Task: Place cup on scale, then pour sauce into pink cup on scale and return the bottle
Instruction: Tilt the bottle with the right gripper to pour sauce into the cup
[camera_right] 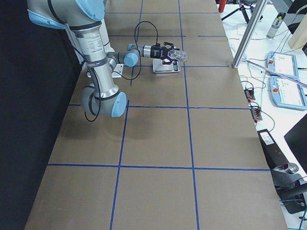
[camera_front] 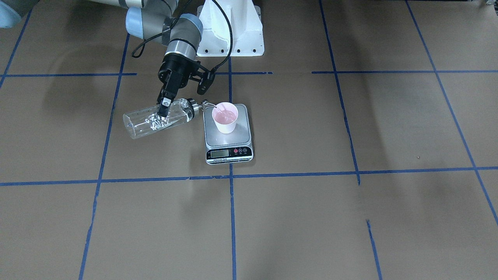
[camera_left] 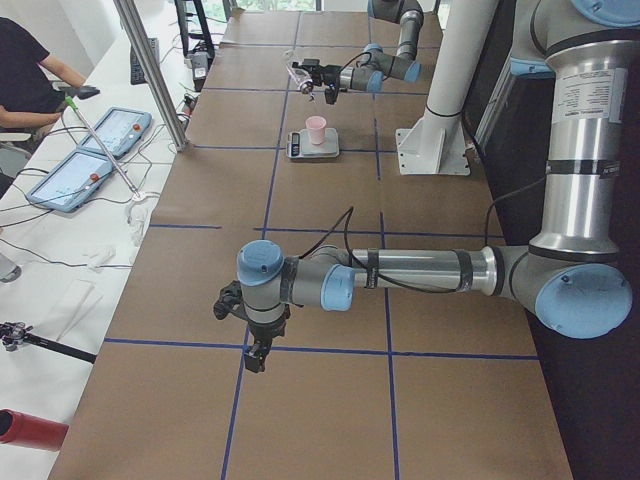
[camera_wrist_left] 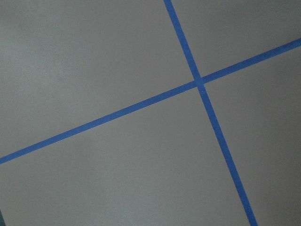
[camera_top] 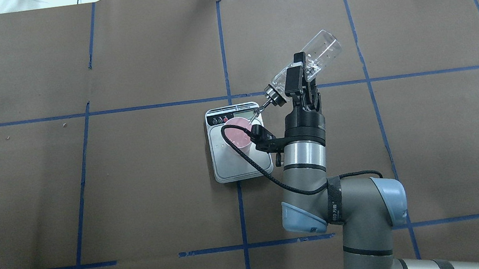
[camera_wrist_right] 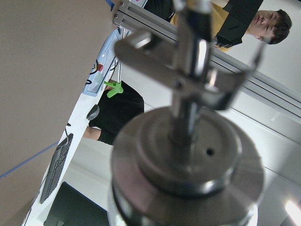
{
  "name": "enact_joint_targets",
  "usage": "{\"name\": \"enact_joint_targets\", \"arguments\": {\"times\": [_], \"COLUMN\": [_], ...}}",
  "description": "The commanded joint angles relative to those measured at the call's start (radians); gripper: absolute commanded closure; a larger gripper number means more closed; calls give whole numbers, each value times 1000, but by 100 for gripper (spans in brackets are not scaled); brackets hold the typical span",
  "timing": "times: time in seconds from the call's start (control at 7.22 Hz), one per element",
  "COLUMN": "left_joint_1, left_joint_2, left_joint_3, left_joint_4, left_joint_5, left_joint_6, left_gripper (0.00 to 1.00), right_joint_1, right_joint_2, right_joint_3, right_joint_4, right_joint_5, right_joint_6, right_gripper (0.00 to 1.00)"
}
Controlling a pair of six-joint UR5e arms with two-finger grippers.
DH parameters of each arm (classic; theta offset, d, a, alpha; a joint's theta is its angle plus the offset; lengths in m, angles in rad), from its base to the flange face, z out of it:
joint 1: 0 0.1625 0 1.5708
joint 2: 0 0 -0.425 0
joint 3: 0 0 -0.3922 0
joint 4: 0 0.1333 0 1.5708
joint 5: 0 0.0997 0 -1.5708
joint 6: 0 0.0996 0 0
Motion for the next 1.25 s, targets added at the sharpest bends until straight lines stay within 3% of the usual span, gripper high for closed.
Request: {"name": "enact_joint_targets", "arguments": {"times": [0.0,0.55,1.11], "left_joint_1": [0,0,-2], "left_joint_2": [0,-10,-13], "left_joint_3": [1,-3,-9], "left_joint_4": [-1,7,10], "left_joint_5": [1,1,0], "left_joint_6": [0,2,0], "left_gripper": [0,0,0], "right_joint_1": [1,-2,-2], "right_joint_2": [1,4,-8], "right_joint_3": [3,6,2], "right_joint_4": [0,15,236], "right_joint_5": [-26,-20,99], "right_joint_6": [-71,-77,-19], "right_gripper": [100,100,100]}}
